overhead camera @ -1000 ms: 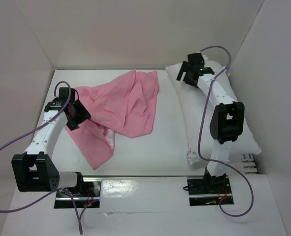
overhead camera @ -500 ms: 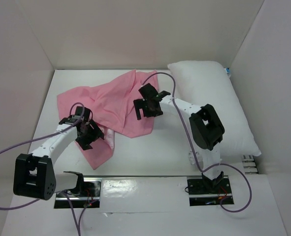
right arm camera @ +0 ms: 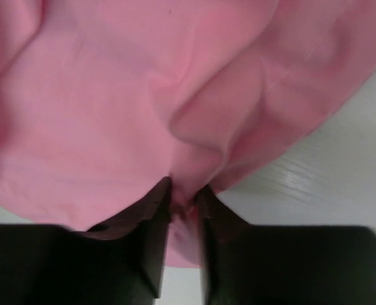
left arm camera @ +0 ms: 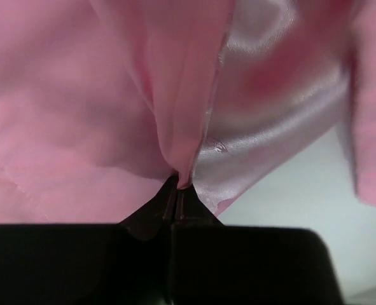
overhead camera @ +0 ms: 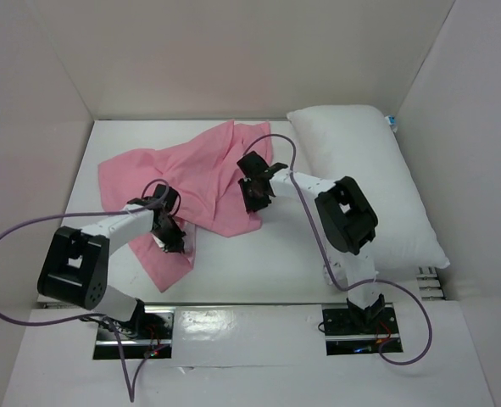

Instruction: Put the pillow into the pillowcase

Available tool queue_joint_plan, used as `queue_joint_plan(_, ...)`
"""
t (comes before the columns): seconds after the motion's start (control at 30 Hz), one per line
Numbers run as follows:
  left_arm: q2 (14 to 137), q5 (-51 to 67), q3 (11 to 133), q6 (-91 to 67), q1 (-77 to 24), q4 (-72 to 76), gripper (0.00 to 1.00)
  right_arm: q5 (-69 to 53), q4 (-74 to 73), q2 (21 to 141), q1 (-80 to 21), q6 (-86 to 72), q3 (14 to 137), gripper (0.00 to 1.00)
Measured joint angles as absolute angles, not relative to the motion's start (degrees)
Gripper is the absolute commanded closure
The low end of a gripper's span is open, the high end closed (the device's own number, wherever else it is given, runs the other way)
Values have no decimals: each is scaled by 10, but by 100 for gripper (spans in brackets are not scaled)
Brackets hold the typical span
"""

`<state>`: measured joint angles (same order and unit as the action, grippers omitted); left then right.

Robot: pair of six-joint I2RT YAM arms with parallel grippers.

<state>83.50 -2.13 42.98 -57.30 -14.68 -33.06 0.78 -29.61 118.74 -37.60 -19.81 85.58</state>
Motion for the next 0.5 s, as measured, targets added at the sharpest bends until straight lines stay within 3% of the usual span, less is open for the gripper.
queue_joint_plan(0.1,866,-28,464,-569,-127,-340,100,2,-296,1198,-371,-198,867,100)
queue_joint_plan(0.33,952,-81,639,-532,-40,-407,100,9,-311,1202,-327,-201,916,100)
queue_joint_plan(0.5,1050,-109,927,-482,25,-465,100,10,-324,1145,-242,-201,955,100)
